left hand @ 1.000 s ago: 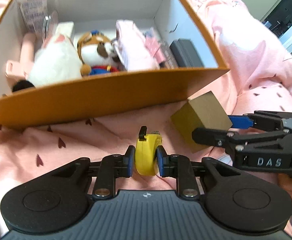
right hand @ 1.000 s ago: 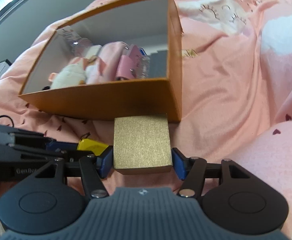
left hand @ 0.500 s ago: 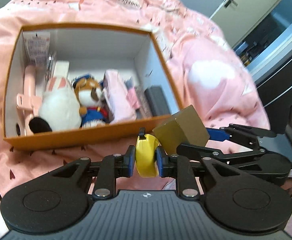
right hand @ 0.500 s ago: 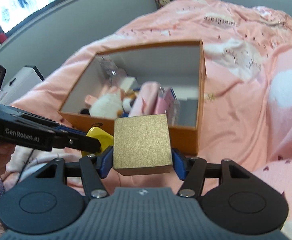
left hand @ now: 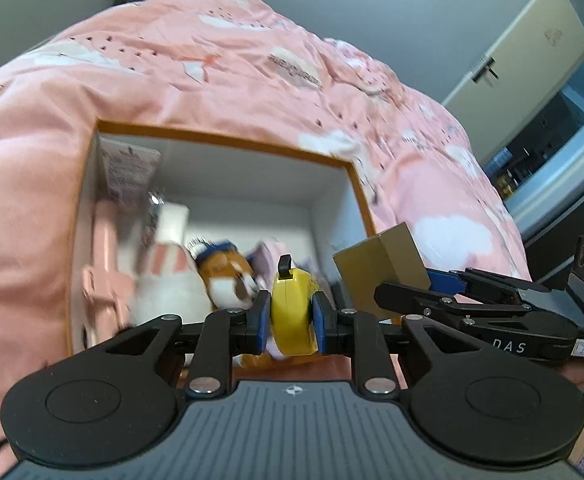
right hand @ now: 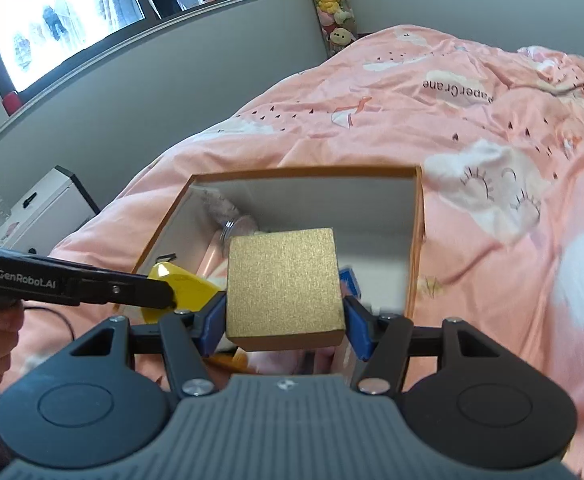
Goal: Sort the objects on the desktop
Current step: 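Lower the tape measure into the box with the left gripper while the right gripper lowers the gold cube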
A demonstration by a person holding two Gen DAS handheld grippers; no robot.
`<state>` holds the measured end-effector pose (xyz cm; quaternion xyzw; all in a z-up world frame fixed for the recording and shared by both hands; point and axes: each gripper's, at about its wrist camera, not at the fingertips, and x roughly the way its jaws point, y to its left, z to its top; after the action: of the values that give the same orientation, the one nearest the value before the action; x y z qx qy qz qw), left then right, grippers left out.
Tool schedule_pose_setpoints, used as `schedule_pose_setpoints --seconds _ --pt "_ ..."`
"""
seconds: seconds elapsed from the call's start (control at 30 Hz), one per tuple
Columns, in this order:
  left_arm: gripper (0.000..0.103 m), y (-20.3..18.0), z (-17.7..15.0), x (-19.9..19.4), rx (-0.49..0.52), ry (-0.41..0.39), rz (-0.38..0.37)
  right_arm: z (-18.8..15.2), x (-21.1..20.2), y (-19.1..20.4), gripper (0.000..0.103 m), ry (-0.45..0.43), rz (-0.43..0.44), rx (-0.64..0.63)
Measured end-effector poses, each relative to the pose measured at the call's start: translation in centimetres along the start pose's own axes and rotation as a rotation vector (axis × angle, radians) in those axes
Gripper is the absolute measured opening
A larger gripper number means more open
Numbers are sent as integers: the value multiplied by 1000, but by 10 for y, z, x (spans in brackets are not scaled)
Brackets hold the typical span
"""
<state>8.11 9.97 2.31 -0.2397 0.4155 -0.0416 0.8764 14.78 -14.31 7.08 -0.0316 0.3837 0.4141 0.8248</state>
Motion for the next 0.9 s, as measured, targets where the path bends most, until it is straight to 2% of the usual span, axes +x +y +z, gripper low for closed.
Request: schedule_pose_setpoints --seconds 0.23,0.47,0.77,0.9 --pt "25 19 29 27 -19 8 40 29 35 -1 62 9 2 -43" --pt "25 25 45 54 3 21 82 53 73 -6 62 31 -7 -60" --pt "25 24 61 87 56 37 123 67 121 -28 62 100 -10 20" --pt "25 24 63 103 84 42 167 69 138 -36 62 114 -27 71"
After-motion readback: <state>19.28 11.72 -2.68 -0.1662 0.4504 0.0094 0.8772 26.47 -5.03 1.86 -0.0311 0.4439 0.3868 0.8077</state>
